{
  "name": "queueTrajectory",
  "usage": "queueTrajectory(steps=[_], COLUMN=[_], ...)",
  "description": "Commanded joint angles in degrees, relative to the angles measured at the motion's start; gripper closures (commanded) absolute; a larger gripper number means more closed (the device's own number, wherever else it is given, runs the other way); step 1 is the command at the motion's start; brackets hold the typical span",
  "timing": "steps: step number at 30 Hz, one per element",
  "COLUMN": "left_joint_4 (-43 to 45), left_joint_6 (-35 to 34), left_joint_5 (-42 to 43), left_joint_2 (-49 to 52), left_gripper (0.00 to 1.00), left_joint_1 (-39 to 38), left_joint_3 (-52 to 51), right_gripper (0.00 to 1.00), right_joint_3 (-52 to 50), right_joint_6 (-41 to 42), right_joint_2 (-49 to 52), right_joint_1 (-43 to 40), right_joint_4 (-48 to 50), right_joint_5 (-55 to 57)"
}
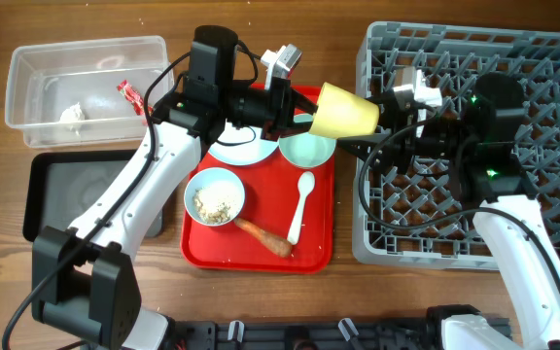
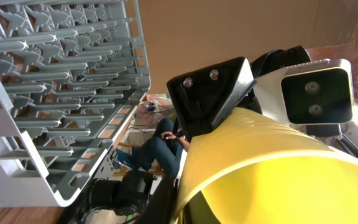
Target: Sort waste into correct bins and load items into the dishwasher rack
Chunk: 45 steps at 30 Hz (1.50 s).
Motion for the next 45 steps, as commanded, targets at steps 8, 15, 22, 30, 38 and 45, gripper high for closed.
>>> queueTrajectory(steps=[8,15,22,30,38,45], left_joint_4=[-0.04,0.02,0.39,0.39,0.15,-0.07], left_joint_6=[0.09,0.07,0.09,0.57,0.55,0.55], left_joint_5=[-1.88,-0.15,1.16,3.82,0.37,-4.68], left_joint_2=[-0.39,-0.42,-0.42,-0.42,-0.42,-0.42], left_gripper=[0.96,0.96,0.96,0.96,0.96,0.96], left_joint_1=[-0.15,-0.15,-0.15,-0.15,-0.39,-2.12], left_joint_3=[0.81,0.81,0.81,0.81,0.79,0.79], right_gripper=[0.18,0.18,0.21,0.20,0.21,0.22], right_joint_3=[0.59,0.59,0.59,0.59,0.59,0.59], right_joint_6=[-1.22,-4.17,-5.86,-5.51,-5.46,-1.90], right_joint_2=[0.22,1.57,5.20,5.20,5.20,5.20], right_joint_1=[0.74,0.92,0.92,0.92,0.92,0.92], right_joint_4=[7.52,9.25,9.55,12.83,14.05,14.53], right_joint_5=[-4.63,-9.57,-14.32,-16.81,-15.91,-12.26])
